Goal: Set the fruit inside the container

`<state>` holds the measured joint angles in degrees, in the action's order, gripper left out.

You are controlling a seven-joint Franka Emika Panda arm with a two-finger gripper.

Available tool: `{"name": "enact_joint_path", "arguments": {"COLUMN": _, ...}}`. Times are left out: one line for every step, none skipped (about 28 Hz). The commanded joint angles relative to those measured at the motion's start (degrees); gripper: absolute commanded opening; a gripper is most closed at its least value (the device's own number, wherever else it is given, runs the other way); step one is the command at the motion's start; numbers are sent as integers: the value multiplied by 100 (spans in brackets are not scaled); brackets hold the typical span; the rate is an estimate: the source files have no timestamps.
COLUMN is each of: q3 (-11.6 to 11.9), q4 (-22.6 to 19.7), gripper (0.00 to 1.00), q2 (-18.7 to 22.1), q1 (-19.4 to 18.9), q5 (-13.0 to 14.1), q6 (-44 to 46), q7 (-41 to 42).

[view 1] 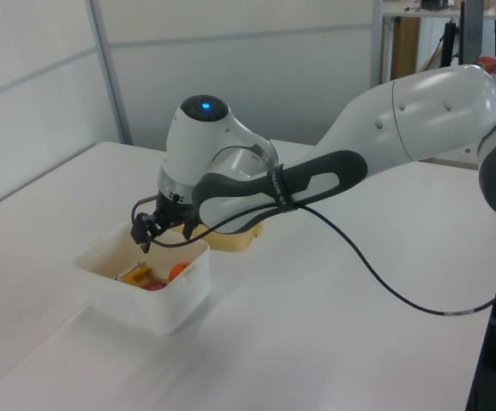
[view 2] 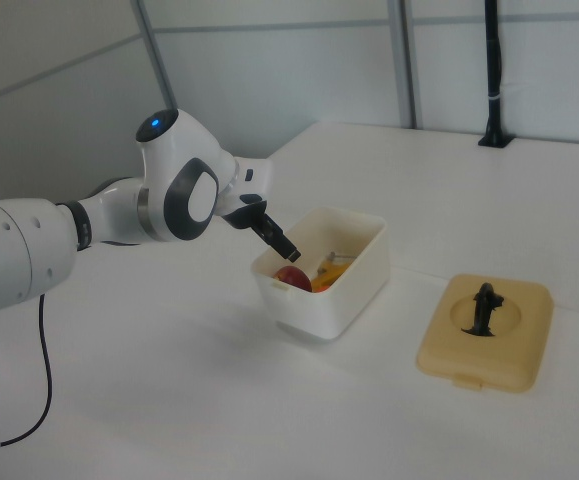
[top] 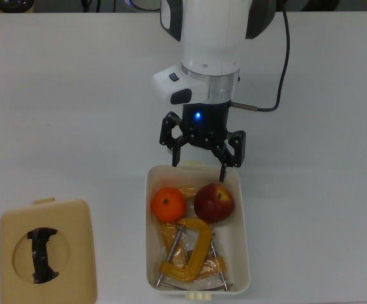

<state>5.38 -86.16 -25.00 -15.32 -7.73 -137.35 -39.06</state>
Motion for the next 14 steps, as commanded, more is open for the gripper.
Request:
{"name": "enact_joint_path", "arguments": {"q3": 95, "q4": 47, "gripper": 100, "q2": 171, "q1": -23, "q5": 131, "q6": 1077, "q7": 898}}
{"name": "enact_joint_path", "arguments": {"q3": 95, "q4": 55, "gripper": 100, "q2": 206, "q1": 20, "q5": 253, "q6": 1279, "q7": 1135}}
{"name": "enact_joint_path", "arguments": {"q3": 95, "q4": 64, "gripper": 100, "q2": 250, "q1": 56, "q5": 394, "q6": 1455, "q7": 1390}}
{"name": "enact_joint_path", "arguments": {"q3": 104, "q4": 73, "gripper": 100, "q2": 337, "q1": 65, "q5": 621, "q6": 1788, "q7": 1862}}
{"name": "enact_joint_path", "arguments": {"q3": 104, "q4": 73, "gripper": 100, "q2": 390, "q1": 73, "q5": 719, "q6": 1974, "q7": 2085}}
{"name": "enact_joint_path", "arguments": {"q3": 130, "q4": 64, "gripper": 100, "q2": 434, "q1": 91, "q5": 781, "q6": 2176, "q7": 2270}}
{"name": "enact_joint_path", "arguments": {"q3": 156, "q4": 73, "gripper": 100, "q2": 487, "q1": 108, "q5": 816, "q6": 2386, "q7": 2445}}
{"name": "enact_joint_path", "arguments": {"q3": 191, "q4": 73, "gripper": 100, "q2": 531, "q1": 135, "q5": 834, "q6": 2589, "q7": 2595}}
{"name": "enact_joint_path", "arguments": {"q3": 218, "q4": 73, "gripper": 100, "q2": 610, "q1": 196, "q5": 852, "q6": 2991, "q7": 2875}}
{"name": "enact_joint_path", "arguments": {"q3": 209, "q4": 82, "gripper": 100, "q2": 663, "q1": 240, "q5": 843, "q6": 3186, "q7": 3008}}
{"name": "enact_joint_path", "arguments": {"q3": 218, "q4": 82, "gripper": 100, "q2": 724, "q1": 284, "q5": 843, "q6": 3362, "q7": 3140}}
{"name": "enact_joint_path", "arguments": {"q3": 218, "q4": 82, "gripper": 100, "q2": 777, "q1": 319, "q5": 843, "q6": 3521, "q7": 3246}}
{"name": "enact_joint_path", "arguments": {"q3": 218, "q4": 73, "gripper": 100, "q2": 821, "q1": 337, "q5": 826, "q6": 3679, "q7": 3351}}
{"name": "enact_joint_path", "arguments": {"q3": 218, "q4": 82, "gripper": 100, "q2": 882, "q1": 346, "q5": 817, "q6": 3802, "q7": 3439}}
